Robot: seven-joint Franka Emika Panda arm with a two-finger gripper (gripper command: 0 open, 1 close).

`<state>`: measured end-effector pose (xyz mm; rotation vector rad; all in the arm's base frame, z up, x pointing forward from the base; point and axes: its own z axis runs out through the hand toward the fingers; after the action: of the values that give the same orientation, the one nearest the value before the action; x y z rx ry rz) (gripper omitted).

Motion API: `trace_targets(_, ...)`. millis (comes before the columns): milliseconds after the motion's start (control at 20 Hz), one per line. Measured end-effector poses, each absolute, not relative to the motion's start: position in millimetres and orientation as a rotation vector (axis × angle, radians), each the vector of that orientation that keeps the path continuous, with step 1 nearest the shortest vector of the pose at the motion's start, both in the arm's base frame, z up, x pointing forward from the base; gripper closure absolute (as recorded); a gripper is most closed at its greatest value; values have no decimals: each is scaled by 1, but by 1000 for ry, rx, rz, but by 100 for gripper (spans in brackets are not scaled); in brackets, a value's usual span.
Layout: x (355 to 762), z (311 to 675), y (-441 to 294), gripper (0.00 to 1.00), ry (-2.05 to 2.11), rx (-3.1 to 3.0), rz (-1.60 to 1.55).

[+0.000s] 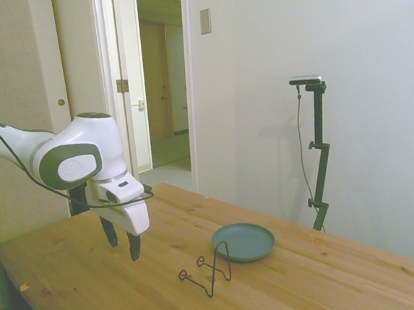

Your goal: Load the plate

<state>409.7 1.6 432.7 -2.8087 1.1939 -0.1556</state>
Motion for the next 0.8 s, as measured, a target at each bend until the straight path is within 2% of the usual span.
trace_targets(300, 414, 444, -2, 0, 1197, -2794, -181)
trace_targets(800, 440, 541, -95, 0, 1247, -2683, -287)
